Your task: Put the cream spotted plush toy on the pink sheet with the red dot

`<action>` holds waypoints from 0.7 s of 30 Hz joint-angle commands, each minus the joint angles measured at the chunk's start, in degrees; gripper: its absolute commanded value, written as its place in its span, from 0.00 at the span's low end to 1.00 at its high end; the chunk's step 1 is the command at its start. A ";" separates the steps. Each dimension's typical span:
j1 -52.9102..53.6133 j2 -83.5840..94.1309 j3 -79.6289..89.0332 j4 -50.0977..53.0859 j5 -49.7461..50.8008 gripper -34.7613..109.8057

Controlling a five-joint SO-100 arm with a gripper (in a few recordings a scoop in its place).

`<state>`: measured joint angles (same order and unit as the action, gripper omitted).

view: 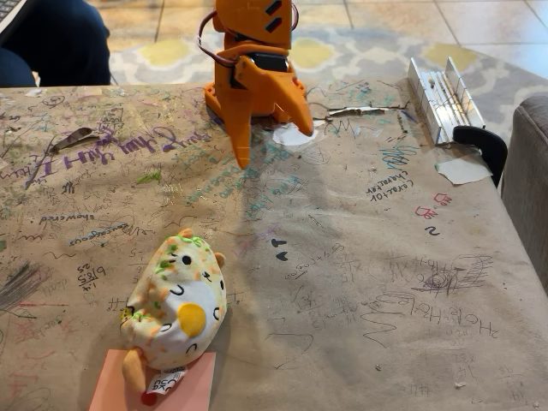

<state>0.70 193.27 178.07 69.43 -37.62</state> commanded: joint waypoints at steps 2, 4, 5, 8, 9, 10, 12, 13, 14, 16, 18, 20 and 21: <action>1.14 -0.09 2.20 2.11 -15.03 0.55; 3.87 -0.09 3.60 1.67 -22.50 0.55; 5.54 -0.09 4.75 1.14 -27.51 0.55; 11.16 -0.18 5.19 1.85 -38.50 0.55; 12.57 -0.26 5.19 1.93 -41.48 0.56; 13.54 -0.44 5.19 2.02 -44.47 0.56; 14.50 -0.79 5.19 2.20 -49.13 0.56; 14.59 -1.14 5.19 2.29 -50.19 0.56; 14.68 -1.41 5.19 2.46 -50.27 0.56; 14.59 -1.14 5.19 2.37 -50.10 0.55; 13.80 -0.18 5.19 2.11 -49.92 0.55; 12.92 -0.44 5.19 2.29 -49.66 0.55; 12.30 -0.44 5.19 2.29 -49.75 0.55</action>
<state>13.71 192.13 182.11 70.84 -86.75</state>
